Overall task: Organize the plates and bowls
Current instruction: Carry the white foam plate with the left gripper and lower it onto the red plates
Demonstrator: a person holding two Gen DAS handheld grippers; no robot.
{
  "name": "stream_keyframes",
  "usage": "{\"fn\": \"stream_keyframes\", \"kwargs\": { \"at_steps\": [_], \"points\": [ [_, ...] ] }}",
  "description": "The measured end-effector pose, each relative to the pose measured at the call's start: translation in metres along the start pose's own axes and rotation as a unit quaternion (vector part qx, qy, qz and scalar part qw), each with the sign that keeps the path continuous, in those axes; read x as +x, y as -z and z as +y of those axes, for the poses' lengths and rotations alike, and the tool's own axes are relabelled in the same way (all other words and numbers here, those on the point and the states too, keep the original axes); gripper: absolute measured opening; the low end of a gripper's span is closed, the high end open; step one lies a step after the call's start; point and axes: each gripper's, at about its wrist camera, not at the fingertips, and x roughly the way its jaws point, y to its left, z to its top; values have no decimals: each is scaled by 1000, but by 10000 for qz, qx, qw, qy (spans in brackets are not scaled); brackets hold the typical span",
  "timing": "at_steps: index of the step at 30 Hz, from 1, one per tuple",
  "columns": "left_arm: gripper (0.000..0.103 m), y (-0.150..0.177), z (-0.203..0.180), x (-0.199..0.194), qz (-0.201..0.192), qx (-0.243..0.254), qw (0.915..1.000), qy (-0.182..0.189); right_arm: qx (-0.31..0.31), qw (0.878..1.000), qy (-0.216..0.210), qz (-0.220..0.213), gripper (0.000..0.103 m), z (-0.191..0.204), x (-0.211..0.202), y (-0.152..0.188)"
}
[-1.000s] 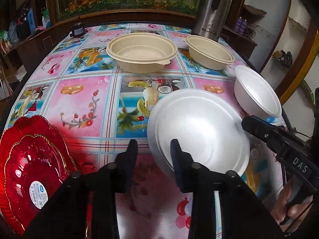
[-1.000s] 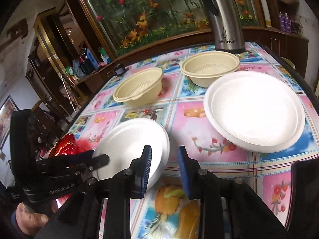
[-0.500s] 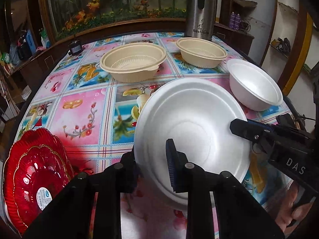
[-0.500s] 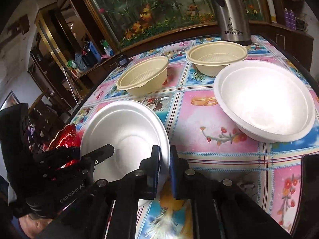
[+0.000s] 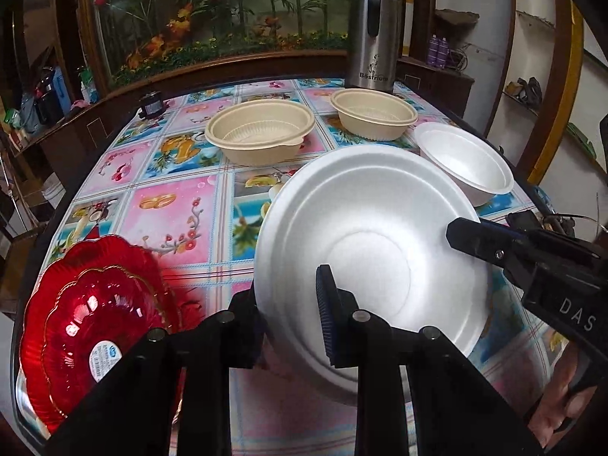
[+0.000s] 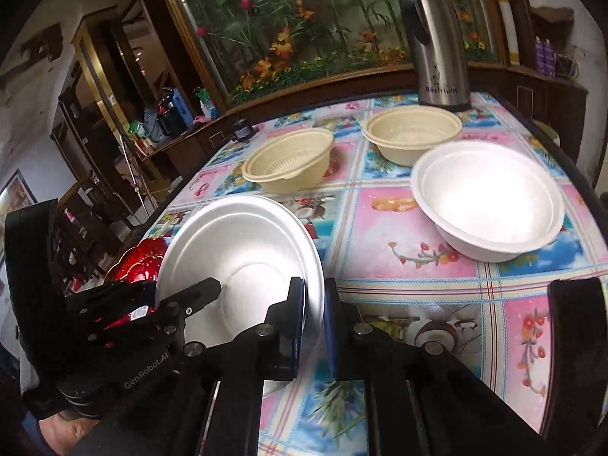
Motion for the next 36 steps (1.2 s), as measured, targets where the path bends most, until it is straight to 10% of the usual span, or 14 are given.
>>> {"fn": "stream_keyframes", "kwargs": {
  "at_steps": [21, 36],
  "points": [
    [22, 26, 106, -59, -429, -855, 9945, -426, -666, 9953, -582, 396, 12, 117, 20, -5],
    [22, 56, 172, -35, -9, -1464, 9862, -772, -1051, 9856, -752, 1090, 12, 189, 92, 1]
  ]
}}
